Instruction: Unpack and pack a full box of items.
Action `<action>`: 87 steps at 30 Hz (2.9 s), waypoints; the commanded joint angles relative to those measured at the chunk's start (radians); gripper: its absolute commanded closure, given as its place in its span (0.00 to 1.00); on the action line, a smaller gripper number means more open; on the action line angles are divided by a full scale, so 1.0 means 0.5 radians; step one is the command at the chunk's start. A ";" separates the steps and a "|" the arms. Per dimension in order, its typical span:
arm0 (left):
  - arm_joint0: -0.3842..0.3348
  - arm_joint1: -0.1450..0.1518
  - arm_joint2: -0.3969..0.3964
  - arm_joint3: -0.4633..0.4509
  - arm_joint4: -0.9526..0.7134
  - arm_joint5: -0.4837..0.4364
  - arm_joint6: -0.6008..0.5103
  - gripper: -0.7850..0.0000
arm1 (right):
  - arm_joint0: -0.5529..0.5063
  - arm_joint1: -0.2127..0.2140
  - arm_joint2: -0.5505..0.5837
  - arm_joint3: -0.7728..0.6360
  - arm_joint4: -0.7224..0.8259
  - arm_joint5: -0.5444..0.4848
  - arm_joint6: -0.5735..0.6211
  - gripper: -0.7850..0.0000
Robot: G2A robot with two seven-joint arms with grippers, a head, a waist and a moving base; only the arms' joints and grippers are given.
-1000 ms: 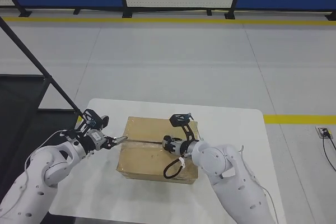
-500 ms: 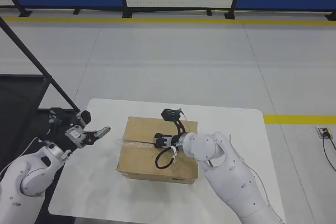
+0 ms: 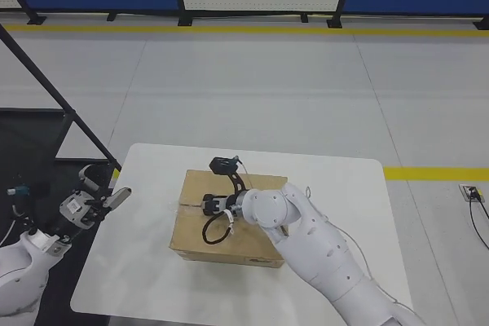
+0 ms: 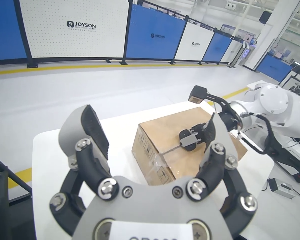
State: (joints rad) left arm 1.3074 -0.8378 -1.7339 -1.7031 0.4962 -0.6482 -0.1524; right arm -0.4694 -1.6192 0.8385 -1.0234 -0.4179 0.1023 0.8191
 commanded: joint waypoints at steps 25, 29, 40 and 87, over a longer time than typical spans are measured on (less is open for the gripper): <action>0.245 -0.021 -0.277 -0.081 -0.026 -0.136 0.054 0.00 | 0.291 -0.298 -0.263 0.665 0.322 -0.171 -0.266 1.00; 0.224 -0.023 -0.264 -0.083 -0.010 -0.149 0.037 0.00 | 0.290 -0.287 -0.224 0.682 0.316 -0.165 -0.234 1.00; 0.161 -0.030 -0.201 -0.085 0.051 -0.167 -0.003 0.00 | 0.060 -0.109 0.046 0.241 0.136 -0.077 -0.035 1.00; 0.055 -0.051 -0.123 -0.098 0.091 -0.151 -0.109 0.00 | -0.654 0.237 0.548 -0.941 -0.862 0.185 0.191 1.00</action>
State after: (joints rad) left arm 1.3339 -0.8632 -1.7946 -1.7524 0.5425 -0.7239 -0.2063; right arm -0.8035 -1.5001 1.1103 -1.5027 -0.8536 0.1906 0.9176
